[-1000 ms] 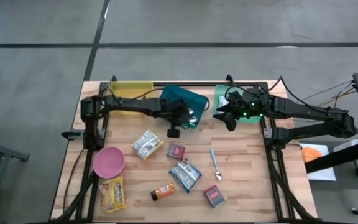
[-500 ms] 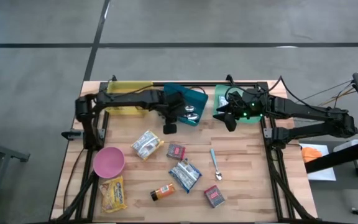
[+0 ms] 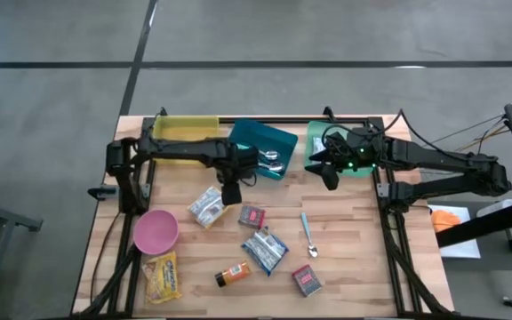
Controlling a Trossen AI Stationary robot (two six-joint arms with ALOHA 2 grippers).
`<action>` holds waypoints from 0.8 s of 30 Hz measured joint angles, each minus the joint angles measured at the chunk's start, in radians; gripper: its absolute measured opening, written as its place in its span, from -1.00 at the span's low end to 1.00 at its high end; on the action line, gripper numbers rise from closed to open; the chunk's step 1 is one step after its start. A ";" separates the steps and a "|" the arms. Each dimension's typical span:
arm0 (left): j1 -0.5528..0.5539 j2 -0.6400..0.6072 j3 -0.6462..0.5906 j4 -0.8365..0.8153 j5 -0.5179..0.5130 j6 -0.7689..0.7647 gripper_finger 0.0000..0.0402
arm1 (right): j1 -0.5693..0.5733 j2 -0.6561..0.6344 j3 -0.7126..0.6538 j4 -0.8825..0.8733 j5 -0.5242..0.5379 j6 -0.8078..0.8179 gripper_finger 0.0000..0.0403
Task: Pick & Place Food Item
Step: Put the yellow noodle pack into the green bin
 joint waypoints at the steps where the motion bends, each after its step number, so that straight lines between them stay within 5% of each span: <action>1: -0.001 0.000 -0.008 -0.002 0.000 -0.030 -0.22 | 0.002 0.000 0.000 0.000 0.000 -0.002 0.10; 14: -0.121 -0.030 -0.106 0.043 -0.004 -0.311 -0.21 | 0.008 -0.001 0.000 -0.008 -0.056 -0.006 0.10; 24: -0.240 -0.030 -0.106 0.090 -0.198 -0.529 -0.21 | 0.008 -0.002 0.000 -0.087 -0.078 -0.053 0.10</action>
